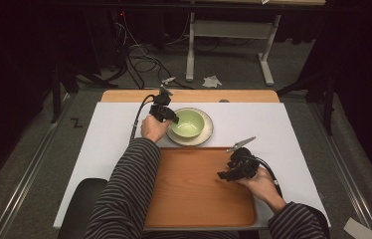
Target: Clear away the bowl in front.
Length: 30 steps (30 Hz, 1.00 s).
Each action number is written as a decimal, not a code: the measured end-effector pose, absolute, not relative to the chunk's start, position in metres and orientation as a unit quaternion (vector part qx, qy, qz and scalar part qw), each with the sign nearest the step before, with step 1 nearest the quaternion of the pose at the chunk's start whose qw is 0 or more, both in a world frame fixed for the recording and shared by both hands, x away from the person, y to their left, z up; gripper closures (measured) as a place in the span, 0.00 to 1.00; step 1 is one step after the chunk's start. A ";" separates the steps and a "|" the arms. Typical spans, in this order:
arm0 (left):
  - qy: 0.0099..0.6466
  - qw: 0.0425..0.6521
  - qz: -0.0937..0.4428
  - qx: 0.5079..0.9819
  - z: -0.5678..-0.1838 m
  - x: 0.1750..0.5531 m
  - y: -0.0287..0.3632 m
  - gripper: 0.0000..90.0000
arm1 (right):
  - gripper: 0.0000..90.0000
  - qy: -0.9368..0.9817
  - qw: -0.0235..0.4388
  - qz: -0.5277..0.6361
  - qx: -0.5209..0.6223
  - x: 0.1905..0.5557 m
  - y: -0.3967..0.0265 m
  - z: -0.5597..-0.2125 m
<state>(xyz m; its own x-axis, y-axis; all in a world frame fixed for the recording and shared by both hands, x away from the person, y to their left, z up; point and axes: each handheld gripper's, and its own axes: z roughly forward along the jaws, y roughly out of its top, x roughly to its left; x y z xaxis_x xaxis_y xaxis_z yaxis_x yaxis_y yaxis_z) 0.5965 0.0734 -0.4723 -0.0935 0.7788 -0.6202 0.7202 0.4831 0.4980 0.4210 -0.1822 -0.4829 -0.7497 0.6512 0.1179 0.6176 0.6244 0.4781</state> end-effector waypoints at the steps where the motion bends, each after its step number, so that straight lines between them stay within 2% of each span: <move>1: 0.737 0.444 0.032 0.509 -0.471 0.596 0.074 0.91 | 0.44 0.901 0.033 0.252 0.352 0.421 -0.182 -0.483; 2: 0.717 0.439 0.022 0.542 -0.469 0.593 0.079 0.91 | 0.44 0.901 0.035 0.253 0.351 0.421 -0.182 -0.483; 17: 0.698 0.472 0.015 0.538 -0.445 0.582 0.085 0.91 | 0.44 0.900 0.032 0.251 0.355 0.421 -0.183 -0.483; 30: 0.661 0.492 0.017 0.566 -0.422 0.558 0.082 0.91 | 0.44 0.896 0.033 0.257 0.359 0.421 -0.184 -0.482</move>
